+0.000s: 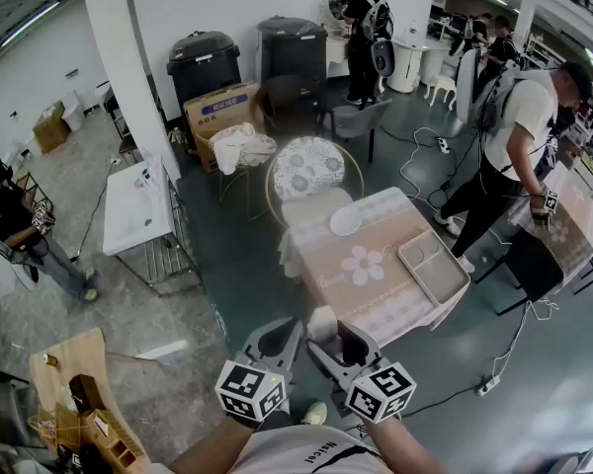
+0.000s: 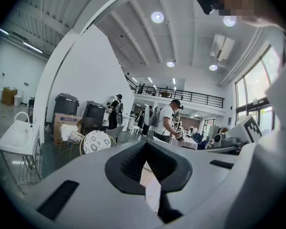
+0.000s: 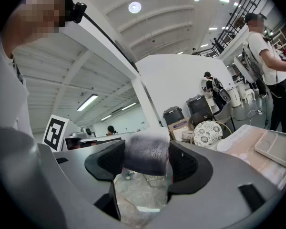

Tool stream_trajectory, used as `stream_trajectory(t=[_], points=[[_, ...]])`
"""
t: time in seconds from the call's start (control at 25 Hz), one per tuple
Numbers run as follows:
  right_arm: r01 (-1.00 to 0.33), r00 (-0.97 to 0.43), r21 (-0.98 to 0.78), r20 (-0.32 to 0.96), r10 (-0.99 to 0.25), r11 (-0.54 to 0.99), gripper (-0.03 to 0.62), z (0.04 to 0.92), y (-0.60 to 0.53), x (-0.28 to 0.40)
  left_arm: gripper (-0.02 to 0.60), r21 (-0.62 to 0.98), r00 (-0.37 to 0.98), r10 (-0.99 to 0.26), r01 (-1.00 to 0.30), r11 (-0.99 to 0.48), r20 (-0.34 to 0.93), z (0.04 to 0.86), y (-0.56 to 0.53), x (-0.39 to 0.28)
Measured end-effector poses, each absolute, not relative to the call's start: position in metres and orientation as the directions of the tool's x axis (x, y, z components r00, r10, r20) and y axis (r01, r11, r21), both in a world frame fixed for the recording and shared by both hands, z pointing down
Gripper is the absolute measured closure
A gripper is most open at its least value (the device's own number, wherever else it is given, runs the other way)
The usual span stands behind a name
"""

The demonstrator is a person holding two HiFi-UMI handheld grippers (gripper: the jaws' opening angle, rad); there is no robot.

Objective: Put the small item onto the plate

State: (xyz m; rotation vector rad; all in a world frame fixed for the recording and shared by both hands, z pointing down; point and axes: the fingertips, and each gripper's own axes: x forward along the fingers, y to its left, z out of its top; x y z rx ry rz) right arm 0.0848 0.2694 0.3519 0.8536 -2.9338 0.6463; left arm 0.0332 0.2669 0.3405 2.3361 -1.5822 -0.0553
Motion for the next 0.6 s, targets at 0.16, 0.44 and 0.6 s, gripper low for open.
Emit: stream_trajectory(t=[0.16, 0.44, 0.6], points=[[-0.518, -0.849, -0.386, 0.126, -0.513, 0.763, 0.31, 0.348, 0.264, 0.086, 0.577, 0.283, 0.388, -0.91, -0.898, -0.337, 0.146, 0.34, 0.261, 0.034], [-0.507, -0.848, -0.434, 0.098, -0.52, 0.745, 0.31, 0.346, 0.257, 0.092, 0.577, 0.289, 0.397, -0.905, -0.894, -0.343, 0.155, 0.342, 0.255, 0.037], [-0.497, -0.845, -0.469, 0.071, -0.53, 0.73, 0.31, 0.343, 0.253, 0.097, 0.577, 0.286, 0.4, -0.903, -0.893, -0.346, 0.158, 0.343, 0.253, 0.039]])
